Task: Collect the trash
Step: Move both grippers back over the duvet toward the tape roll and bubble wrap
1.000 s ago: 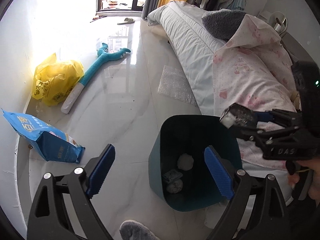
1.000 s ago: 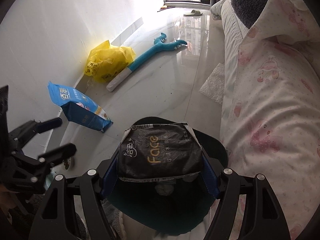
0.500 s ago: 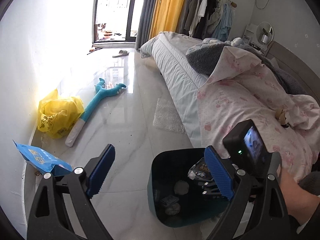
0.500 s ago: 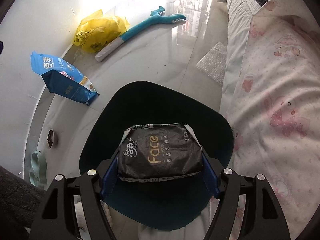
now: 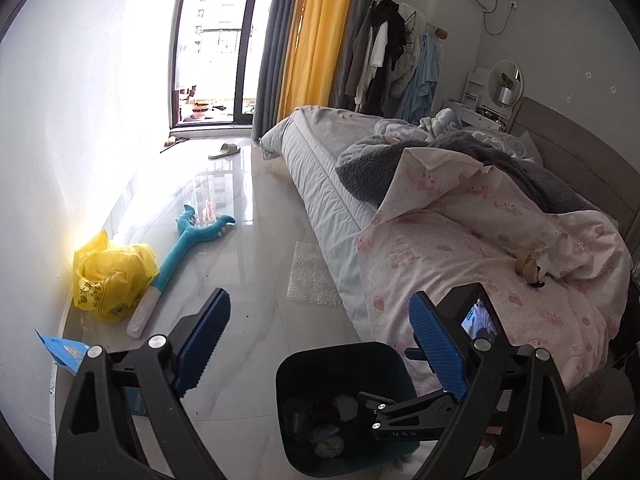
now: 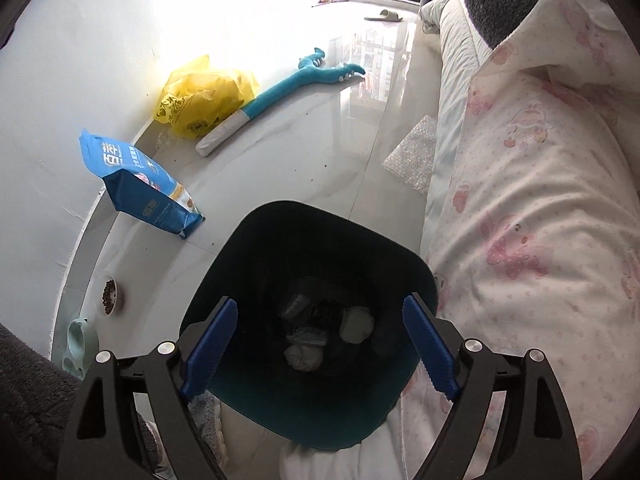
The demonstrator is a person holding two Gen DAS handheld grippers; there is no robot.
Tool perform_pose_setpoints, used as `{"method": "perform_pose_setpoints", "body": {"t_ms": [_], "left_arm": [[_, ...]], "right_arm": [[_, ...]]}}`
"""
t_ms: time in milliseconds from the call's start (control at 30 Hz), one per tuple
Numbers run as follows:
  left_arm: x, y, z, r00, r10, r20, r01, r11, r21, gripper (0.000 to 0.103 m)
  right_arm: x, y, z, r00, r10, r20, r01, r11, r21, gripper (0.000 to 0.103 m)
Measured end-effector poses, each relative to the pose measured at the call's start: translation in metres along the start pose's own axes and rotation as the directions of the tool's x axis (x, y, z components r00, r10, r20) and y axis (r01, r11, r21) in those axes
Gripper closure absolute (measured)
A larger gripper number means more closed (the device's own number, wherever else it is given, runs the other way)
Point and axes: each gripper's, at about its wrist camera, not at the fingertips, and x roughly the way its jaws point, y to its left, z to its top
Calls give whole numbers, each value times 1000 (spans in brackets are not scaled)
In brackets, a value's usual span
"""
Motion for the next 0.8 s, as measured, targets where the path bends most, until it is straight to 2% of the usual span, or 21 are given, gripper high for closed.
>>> {"method": "perform_pose_setpoints", "body": {"t_ms": [300, 433, 800], "left_arm": [[-5, -35, 16, 995, -82, 55, 79, 996, 52, 9], [2, -49, 23, 992, -113, 48, 110, 992, 57, 9], [17, -96, 31, 977, -207, 57, 203, 977, 68, 12]], "right_arm": [[-55, -26, -1, 984, 18, 177, -21, 1000, 17, 16], [-78, -44, -6, 971, -17, 239, 14, 1000, 16, 16], [-122, -117, -44, 950, -128, 286, 101, 989, 108, 16]]}}
